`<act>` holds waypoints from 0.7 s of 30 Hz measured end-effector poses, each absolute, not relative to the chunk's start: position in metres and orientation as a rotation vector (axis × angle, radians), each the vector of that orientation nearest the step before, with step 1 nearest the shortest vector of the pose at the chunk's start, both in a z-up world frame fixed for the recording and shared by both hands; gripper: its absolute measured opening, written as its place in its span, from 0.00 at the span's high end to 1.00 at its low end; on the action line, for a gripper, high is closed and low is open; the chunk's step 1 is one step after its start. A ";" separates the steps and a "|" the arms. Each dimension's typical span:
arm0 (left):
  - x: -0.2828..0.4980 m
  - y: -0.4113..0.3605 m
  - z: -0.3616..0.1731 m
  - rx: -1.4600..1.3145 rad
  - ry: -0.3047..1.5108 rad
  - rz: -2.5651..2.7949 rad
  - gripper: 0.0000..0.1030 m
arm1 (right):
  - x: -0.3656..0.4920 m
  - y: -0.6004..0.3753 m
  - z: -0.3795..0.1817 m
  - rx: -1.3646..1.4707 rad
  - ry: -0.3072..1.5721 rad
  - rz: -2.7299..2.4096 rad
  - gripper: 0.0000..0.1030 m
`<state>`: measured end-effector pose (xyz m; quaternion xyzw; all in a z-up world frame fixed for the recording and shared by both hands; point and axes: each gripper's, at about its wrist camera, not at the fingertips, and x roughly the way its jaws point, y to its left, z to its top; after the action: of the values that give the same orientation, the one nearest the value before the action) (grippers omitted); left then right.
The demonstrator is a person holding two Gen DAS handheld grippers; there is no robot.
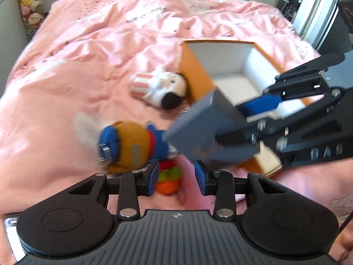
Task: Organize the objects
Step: 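Carry the grey box over the box with right gripper while left grasps pink pouch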
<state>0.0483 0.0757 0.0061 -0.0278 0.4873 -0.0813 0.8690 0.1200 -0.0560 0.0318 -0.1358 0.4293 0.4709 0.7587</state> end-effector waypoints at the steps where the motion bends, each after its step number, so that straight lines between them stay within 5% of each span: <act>1: 0.050 0.074 0.006 -0.076 1.023 -0.189 0.57 | 0.122 -0.064 0.035 -0.264 0.919 1.005 0.63; 15: 0.095 0.066 -0.047 -0.431 1.164 -0.283 0.49 | 0.139 -0.162 0.019 0.007 0.828 0.684 0.63; 21: 0.103 0.063 -0.065 -0.442 1.210 -0.256 0.55 | 0.141 -0.179 0.002 0.077 0.863 0.647 0.63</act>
<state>0.1029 0.0632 -0.0645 -0.2054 0.5623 -0.1191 0.7921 0.1412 -0.1790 0.0023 0.0368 0.4109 0.3081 0.8572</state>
